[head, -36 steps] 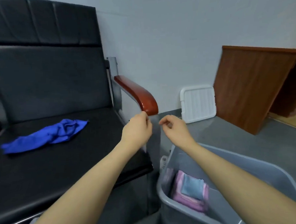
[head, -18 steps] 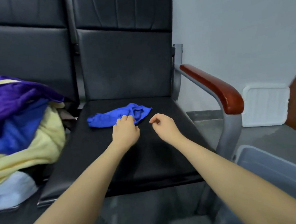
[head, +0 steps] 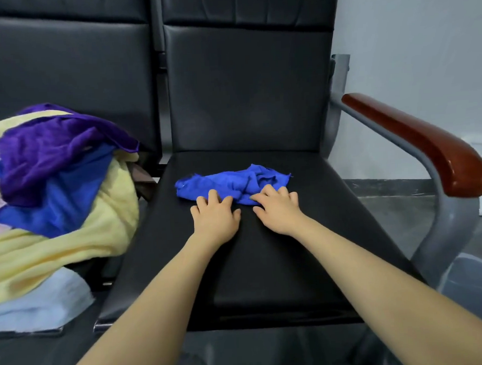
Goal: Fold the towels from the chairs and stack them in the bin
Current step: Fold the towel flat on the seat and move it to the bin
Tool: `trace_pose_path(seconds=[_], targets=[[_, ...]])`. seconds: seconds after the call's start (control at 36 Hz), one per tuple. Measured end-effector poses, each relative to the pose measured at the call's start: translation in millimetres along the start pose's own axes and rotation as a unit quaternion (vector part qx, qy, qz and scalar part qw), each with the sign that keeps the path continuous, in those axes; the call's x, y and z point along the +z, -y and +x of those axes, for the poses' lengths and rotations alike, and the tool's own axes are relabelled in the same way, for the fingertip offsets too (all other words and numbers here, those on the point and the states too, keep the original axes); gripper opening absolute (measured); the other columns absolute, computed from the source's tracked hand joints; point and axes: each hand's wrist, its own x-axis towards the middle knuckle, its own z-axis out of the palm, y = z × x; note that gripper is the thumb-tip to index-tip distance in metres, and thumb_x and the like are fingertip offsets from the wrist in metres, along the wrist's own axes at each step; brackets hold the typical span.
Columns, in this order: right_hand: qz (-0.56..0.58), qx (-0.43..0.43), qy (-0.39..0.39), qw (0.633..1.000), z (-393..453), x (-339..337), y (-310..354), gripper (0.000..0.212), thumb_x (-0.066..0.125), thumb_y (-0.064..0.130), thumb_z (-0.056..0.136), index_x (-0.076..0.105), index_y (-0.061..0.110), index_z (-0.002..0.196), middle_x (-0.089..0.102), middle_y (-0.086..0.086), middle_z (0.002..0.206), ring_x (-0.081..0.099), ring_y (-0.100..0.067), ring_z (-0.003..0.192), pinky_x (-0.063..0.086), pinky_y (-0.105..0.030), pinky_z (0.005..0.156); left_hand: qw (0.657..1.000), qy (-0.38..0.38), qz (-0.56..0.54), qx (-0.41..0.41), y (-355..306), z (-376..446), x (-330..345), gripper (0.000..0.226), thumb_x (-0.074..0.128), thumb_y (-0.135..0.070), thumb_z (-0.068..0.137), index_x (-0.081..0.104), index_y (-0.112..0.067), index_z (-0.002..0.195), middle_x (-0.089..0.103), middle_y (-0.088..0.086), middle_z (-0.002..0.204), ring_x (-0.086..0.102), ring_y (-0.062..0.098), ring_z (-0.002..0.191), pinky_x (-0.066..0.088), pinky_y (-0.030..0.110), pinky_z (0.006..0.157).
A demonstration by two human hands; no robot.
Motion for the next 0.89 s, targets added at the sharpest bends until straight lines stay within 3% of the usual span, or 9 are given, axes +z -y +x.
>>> trace_pose_path(seconds=[0.14,0.25,0.31,0.42,0.5,0.58,0.69,0.78,0.89], targets=[[-0.008,-0.003,-0.069,0.998,-15,-1,-8,0.016,0.043,0.032,0.098,0.052,0.020,0.104,0.047,0.003,0.109,0.039,-0.023,0.106,0.023,-0.033,0.082,0.997,-0.039,-0.003,0.060,-1,-3,-1,0.025,0.045,-0.030,0.095,0.054,-0.016,0.114,0.027,0.001,0.149,0.020,0.027,0.137,0.020,0.038,0.105],[0.020,0.006,-0.075,0.997,-32,-7,-21,0.007,0.045,0.027,0.097,0.046,0.022,0.091,0.043,0.007,0.097,0.038,-0.020,0.099,0.021,-0.032,0.080,0.992,-0.003,-0.055,0.114,-12,-14,-7,0.005,0.046,-0.021,0.093,0.047,-0.017,0.096,0.056,-0.001,0.114,0.045,0.021,0.118,0.022,0.036,0.100],[0.043,0.015,-0.069,0.997,-39,-12,-28,0.008,0.045,0.025,0.096,0.049,0.021,0.090,0.045,0.008,0.094,0.039,-0.019,0.096,0.019,-0.032,0.079,0.989,-0.014,-0.047,0.137,-18,-19,-10,0.010,0.048,-0.021,0.092,0.046,-0.016,0.100,0.057,-0.002,0.108,0.049,0.021,0.106,0.024,0.033,0.093],[0.133,0.055,-0.103,0.984,-56,-23,-42,0.010,0.050,0.020,0.094,0.059,0.017,0.092,0.050,0.007,0.090,0.051,-0.019,0.093,0.025,-0.031,0.081,0.985,-0.007,0.027,0.168,-33,-26,-14,0.032,0.048,-0.025,0.092,0.046,-0.016,0.123,0.055,-0.002,0.122,0.049,0.024,0.109,0.026,0.035,0.092],[0.245,0.081,-0.165,0.952,-68,-29,-47,0.008,0.052,0.013,0.092,0.060,0.015,0.089,0.051,0.004,0.091,0.055,-0.020,0.087,0.042,-0.035,0.082,0.982,-0.031,0.063,0.176,-42,-32,-17,0.022,0.045,-0.022,0.092,0.051,-0.015,0.112,0.060,0.001,0.112,0.052,0.025,0.102,0.027,0.032,0.086],[0.305,0.104,-0.235,0.917,-78,-42,-49,0.013,0.048,0.009,0.093,0.058,0.016,0.088,0.056,0.004,0.086,0.054,-0.014,0.079,0.041,-0.025,0.067,0.983,-0.077,0.013,0.166,-52,-36,-31,0.011,0.045,-0.024,0.093,0.050,-0.015,0.097,0.063,0.000,0.099,0.056,0.023,0.093,0.029,0.031,0.081],[0.407,0.141,-0.287,0.856,-80,-61,-53,0.017,0.046,0.006,0.095,0.056,0.014,0.084,0.056,0.002,0.070,0.054,-0.016,0.059,0.040,-0.019,0.054,0.973,-0.080,-0.069,0.204,-61,-41,-51,0.023,0.043,-0.036,0.098,0.051,-0.014,0.099,0.056,-0.001,0.094,0.052,0.022,0.090,0.031,0.033,0.088],[0.394,0.134,-0.319,0.851,-84,-78,-56,0.012,0.045,0.008,0.097,0.052,0.012,0.088,0.055,-0.001,0.079,0.051,-0.018,0.073,0.034,-0.018,0.062,0.960,-0.115,-0.076,0.243,-71,-46,-71,0.027,0.041,-0.040,0.097,0.050,-0.016,0.104,0.049,-0.003,0.093,0.046,0.019,0.087,0.028,0.033,0.087],[0.342,0.114,-0.331,0.872,-90,-91,-60,0.008,0.045,0.012,0.098,0.050,0.013,0.092,0.053,-0.002,0.093,0.047,-0.015,0.082,0.028,-0.015,0.063,0.952,-0.176,-0.036,0.248,-79,-42,-89,0.019,0.037,-0.020,0.096,0.052,-0.015,0.105,0.049,-0.001,0.096,0.045,0.021,0.090,0.029,0.033,0.084]])
